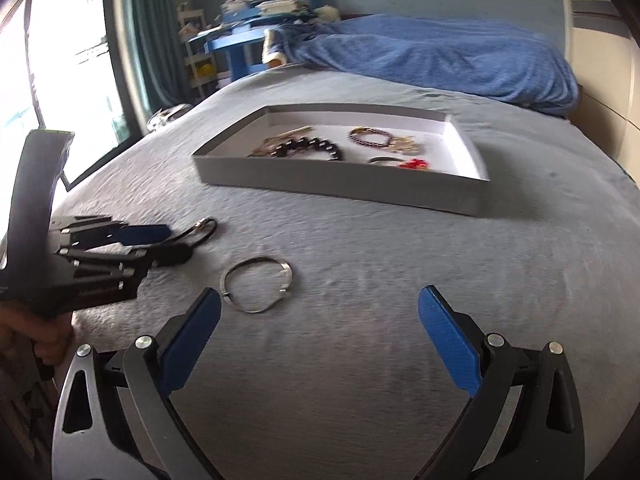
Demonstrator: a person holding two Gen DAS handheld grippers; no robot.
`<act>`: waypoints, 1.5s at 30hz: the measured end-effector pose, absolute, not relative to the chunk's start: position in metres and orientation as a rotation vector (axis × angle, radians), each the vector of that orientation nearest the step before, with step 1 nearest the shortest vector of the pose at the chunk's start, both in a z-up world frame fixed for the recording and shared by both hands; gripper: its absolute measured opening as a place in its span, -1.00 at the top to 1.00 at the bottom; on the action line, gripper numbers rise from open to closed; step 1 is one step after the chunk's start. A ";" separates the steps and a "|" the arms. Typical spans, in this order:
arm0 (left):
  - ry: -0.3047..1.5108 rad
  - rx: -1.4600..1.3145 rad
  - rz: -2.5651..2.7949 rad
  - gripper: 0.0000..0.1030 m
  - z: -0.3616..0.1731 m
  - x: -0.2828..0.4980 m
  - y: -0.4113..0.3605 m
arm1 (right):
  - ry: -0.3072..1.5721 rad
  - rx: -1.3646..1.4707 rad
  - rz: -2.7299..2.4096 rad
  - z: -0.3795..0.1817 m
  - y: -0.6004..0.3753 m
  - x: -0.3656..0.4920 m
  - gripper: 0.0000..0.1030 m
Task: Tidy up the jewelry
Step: 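Grasp black cord keyring with left tool while right tool grasps silver bangle, then carry keyring with left tool into tray while right tool carries silver bangle there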
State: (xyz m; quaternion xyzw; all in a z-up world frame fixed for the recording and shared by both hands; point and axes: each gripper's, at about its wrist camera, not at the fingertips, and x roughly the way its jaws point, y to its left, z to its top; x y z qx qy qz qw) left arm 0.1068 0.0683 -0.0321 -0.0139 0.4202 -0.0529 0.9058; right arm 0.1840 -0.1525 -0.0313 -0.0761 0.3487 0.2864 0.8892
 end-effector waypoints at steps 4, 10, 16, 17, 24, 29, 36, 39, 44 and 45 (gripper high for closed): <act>0.862 -0.107 -0.102 0.69 -0.032 0.105 0.082 | 0.742 -0.202 0.635 -0.032 -0.135 0.183 -0.89; 0.854 -0.122 -0.102 0.82 -0.032 0.102 0.083 | 0.784 -0.251 0.660 -0.037 -0.112 0.193 -0.89; 0.867 -0.120 -0.099 0.81 -0.033 0.103 0.082 | 0.860 -0.290 0.631 -0.050 -0.099 0.208 -0.64; 0.868 -0.115 -0.098 0.79 -0.033 0.103 0.082 | 0.860 -0.293 0.631 -0.051 -0.099 0.207 -0.60; 0.880 -0.061 -0.091 0.63 -0.034 0.108 0.074 | 0.841 -0.292 0.640 -0.051 -0.101 0.203 0.05; 0.886 -0.058 -0.098 0.61 -0.035 0.111 0.074 | 0.819 -0.270 0.641 -0.047 -0.105 0.200 0.05; 0.856 -0.068 -0.115 0.86 -0.028 0.106 0.075 | 0.784 -0.189 0.614 -0.038 -0.121 0.199 0.05; 0.827 -0.068 -0.122 0.86 -0.019 0.103 0.074 | 0.777 -0.161 0.606 -0.035 -0.127 0.201 0.05; 0.769 -0.060 -0.141 0.86 0.005 0.102 0.070 | 0.756 -0.157 0.598 -0.028 -0.132 0.202 0.05; 0.758 -0.059 -0.146 0.87 0.010 0.103 0.069 | 0.751 -0.155 0.595 -0.026 -0.134 0.203 0.05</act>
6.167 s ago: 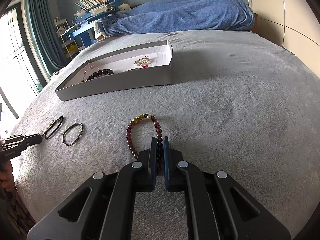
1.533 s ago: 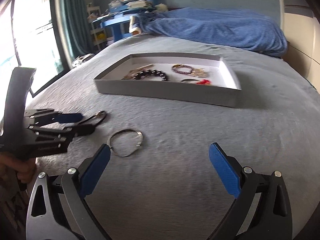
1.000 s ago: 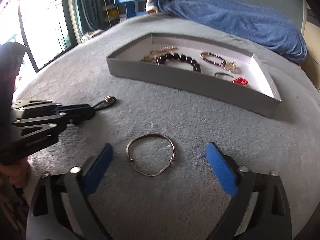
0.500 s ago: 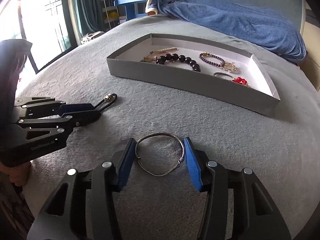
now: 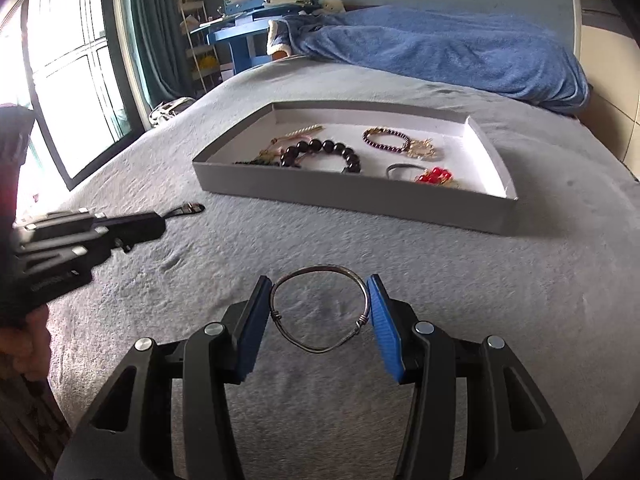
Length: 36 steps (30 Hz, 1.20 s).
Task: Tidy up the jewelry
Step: 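Carry keyring with left tool into tray while right tool carries silver bangle there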
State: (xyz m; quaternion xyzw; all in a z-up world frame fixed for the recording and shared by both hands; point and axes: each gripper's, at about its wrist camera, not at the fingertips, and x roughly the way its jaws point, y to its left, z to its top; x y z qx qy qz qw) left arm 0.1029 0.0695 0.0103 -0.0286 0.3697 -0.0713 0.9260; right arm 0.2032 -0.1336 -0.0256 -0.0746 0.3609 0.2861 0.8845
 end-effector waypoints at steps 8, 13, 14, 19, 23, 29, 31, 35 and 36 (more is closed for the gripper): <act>0.694 -0.049 -0.165 0.87 0.044 0.123 0.065 | 0.710 -0.147 0.582 -0.009 -0.140 0.215 0.05; 0.692 -0.051 -0.160 0.87 0.047 0.143 0.066 | 0.689 -0.135 0.573 0.002 -0.143 0.227 0.05; 0.693 -0.050 -0.157 0.87 0.046 0.148 0.067 | 0.686 -0.132 0.571 0.004 -0.144 0.231 0.05; 0.703 -0.053 -0.146 0.87 0.043 0.170 0.071 | 0.673 -0.136 0.566 0.015 -0.142 0.253 0.05; 0.713 -0.054 -0.136 0.86 0.039 0.186 0.072 | 0.679 -0.138 0.567 0.018 -0.137 0.273 0.05; 0.743 -0.045 -0.121 0.86 0.027 0.212 0.072 | 0.708 -0.130 0.585 0.018 -0.121 0.306 0.05; 0.756 -0.048 -0.111 0.86 0.022 0.221 0.075 | 0.728 -0.124 0.590 0.014 -0.114 0.318 0.05; 0.781 -0.055 -0.087 0.86 0.012 0.237 0.080 | 0.770 -0.130 0.600 0.002 -0.100 0.334 0.05; 0.787 -0.053 -0.082 0.86 0.011 0.239 0.080 | 0.779 -0.132 0.601 -0.001 -0.096 0.337 0.05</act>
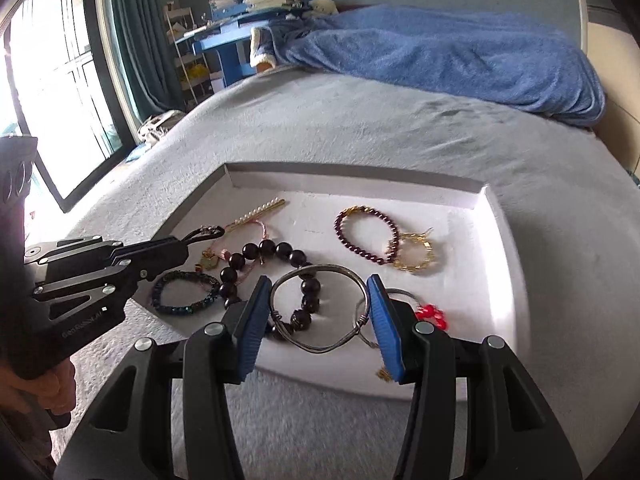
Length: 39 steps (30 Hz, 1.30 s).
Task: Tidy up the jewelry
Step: 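Carry keyring with left tool into tray while right tool carries silver bangle there, then open both tools to release keyring and bangle, then withdraw from tray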
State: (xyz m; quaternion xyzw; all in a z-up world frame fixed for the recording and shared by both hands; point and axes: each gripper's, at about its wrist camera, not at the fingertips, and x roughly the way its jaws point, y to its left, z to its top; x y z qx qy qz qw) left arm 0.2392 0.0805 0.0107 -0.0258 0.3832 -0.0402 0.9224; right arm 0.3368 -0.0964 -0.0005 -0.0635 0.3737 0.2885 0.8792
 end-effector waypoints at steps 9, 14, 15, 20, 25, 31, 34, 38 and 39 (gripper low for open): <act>0.849 -0.056 -0.062 0.86 -0.008 0.251 0.085 | 0.848 -0.143 0.591 -0.023 -0.084 0.352 0.05; 0.865 -0.064 -0.058 0.75 -0.013 0.250 0.086 | 0.863 -0.149 0.579 -0.028 -0.085 0.354 0.05; 0.864 -0.068 -0.056 0.67 -0.013 0.250 0.087 | 0.863 -0.149 0.578 -0.029 -0.086 0.355 0.05; 0.840 -0.064 -0.053 0.42 -0.010 0.243 0.087 | 0.856 -0.152 0.578 -0.030 -0.087 0.352 0.04; 0.787 -0.046 -0.045 -0.26 -0.003 0.231 0.083 | 0.801 -0.127 0.581 -0.021 -0.093 0.343 -0.18; 0.705 -0.049 0.007 -0.62 0.006 0.213 0.081 | 0.710 -0.090 0.578 -0.007 -0.111 0.323 -0.33; 0.661 -0.066 0.039 -0.76 0.010 0.202 0.084 | 0.669 -0.080 0.566 -0.002 -0.123 0.311 -0.47; 0.617 -0.089 0.051 -0.84 0.014 0.189 0.086 | 0.631 -0.071 0.534 -0.002 -0.143 0.295 -0.58; 0.607 -0.097 0.053 -0.85 0.014 0.185 0.086 | 0.627 -0.064 0.528 -0.002 -0.147 0.293 -0.63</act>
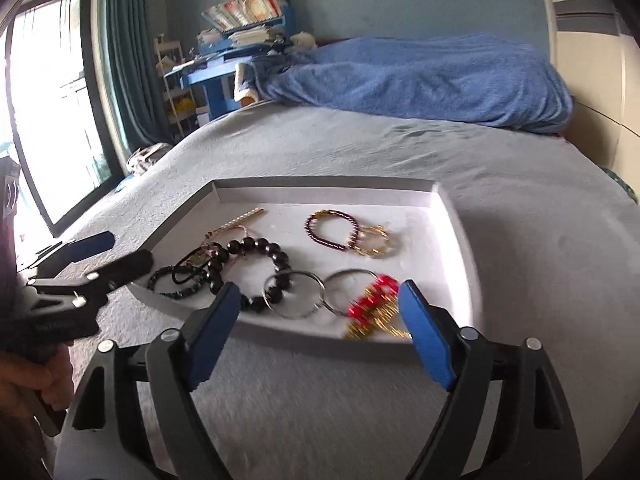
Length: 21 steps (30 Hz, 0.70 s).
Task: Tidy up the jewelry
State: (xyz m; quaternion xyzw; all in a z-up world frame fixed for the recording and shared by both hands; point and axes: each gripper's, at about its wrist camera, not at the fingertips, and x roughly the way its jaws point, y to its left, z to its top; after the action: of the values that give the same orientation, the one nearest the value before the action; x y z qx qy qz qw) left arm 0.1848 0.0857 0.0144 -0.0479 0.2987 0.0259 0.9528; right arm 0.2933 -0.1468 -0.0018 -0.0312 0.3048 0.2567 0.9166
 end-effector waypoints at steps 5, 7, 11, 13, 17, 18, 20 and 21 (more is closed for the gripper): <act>0.562 -0.101 0.053 -0.89 0.016 0.162 0.079 | 0.592 -0.015 0.498 -0.001 -0.175 0.270 -0.78; 0.562 -0.093 0.054 -0.90 0.016 0.156 0.075 | 0.581 -0.018 0.489 -0.001 -0.181 0.261 -0.85; 0.572 -0.084 0.052 -0.90 0.011 0.143 0.066 | 0.558 -0.051 0.481 -0.001 -0.187 0.240 -0.89; 0.573 -0.088 0.057 -0.90 0.009 0.138 0.064 | 0.552 -0.064 0.479 -0.002 -0.188 0.234 -0.89; 0.571 -0.091 0.100 -0.90 0.008 0.128 0.064 | 0.548 -0.076 0.473 -0.006 -0.189 0.224 -0.89; 0.570 -0.094 0.107 -0.90 0.008 0.126 0.064 | 0.542 -0.075 0.472 -0.007 -0.190 0.221 -0.89; 0.557 -0.096 0.118 -0.90 0.009 0.122 0.065 | 0.526 -0.075 0.463 -0.006 -0.190 0.219 -0.89; 0.549 -0.092 0.125 -0.90 0.009 0.119 0.064 | 0.517 -0.076 0.459 -0.006 -0.191 0.217 -0.89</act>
State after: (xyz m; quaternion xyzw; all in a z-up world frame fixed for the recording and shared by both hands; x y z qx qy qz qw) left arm 0.1192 0.0640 0.0089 -0.0454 0.2706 0.0616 0.9597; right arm 0.2167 -0.1909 -0.0057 -0.0371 0.2533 0.2251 0.9401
